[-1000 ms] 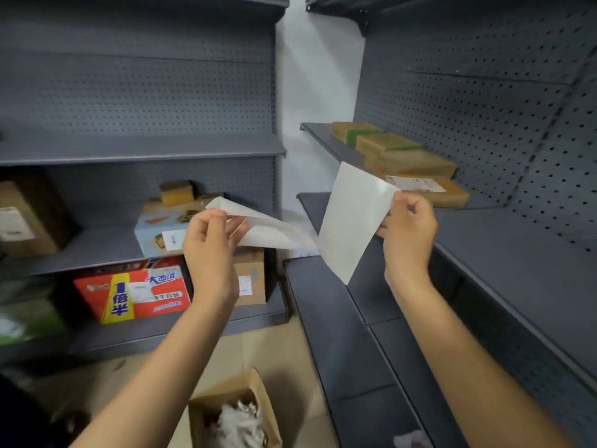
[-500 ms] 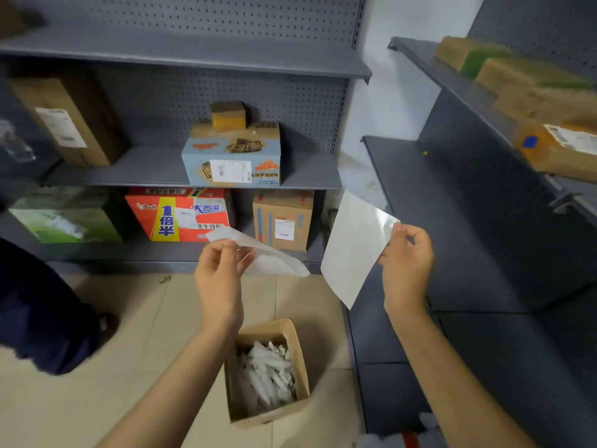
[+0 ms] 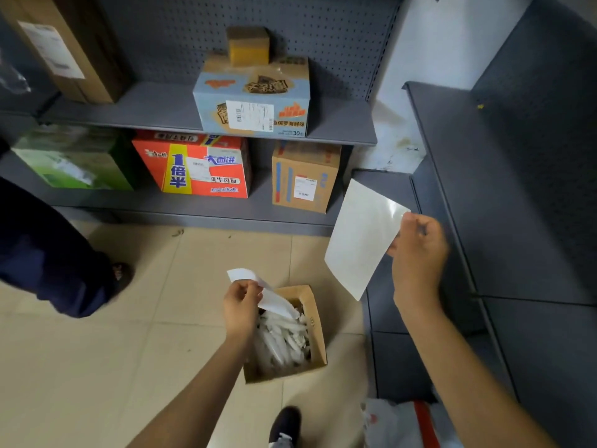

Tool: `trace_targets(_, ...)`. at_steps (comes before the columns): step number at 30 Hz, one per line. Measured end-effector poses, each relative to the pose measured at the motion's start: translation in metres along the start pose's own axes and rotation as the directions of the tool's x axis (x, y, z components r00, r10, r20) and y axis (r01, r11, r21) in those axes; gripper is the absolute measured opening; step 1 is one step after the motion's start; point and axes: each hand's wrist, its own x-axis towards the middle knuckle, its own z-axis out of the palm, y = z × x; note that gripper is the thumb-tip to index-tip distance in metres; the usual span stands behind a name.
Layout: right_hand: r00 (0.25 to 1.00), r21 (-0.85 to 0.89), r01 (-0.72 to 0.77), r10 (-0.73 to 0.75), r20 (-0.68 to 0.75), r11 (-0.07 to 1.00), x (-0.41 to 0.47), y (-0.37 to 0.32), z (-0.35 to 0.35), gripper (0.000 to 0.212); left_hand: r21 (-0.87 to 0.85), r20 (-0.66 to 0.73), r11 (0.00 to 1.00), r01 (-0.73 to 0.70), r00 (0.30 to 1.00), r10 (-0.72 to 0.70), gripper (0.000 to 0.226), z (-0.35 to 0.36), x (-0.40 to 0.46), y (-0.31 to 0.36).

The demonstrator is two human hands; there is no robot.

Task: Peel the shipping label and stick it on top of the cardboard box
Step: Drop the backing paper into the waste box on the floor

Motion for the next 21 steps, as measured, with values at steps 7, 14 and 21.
trace_targets(7,0.999,-0.008,-0.047,0.047,0.009,0.999,0.001,0.021,0.018,0.01,0.197,0.023,0.973,0.116,0.992,-0.123,0.014,0.002,0.021,-0.045)
trace_targets(14,0.997,-0.009,-0.072,0.072,0.007,0.997,0.006,0.042,0.028,0.01,0.252,0.049,0.935,0.25,0.962,-0.27,0.012,0.01,0.027,-0.083)
trace_targets(21,0.994,-0.004,-0.107,0.107,0.0,0.994,0.008,0.058,0.031,0.009,0.251,0.079,0.93,0.267,0.952,-0.294,0.012,0.012,0.026,-0.099)
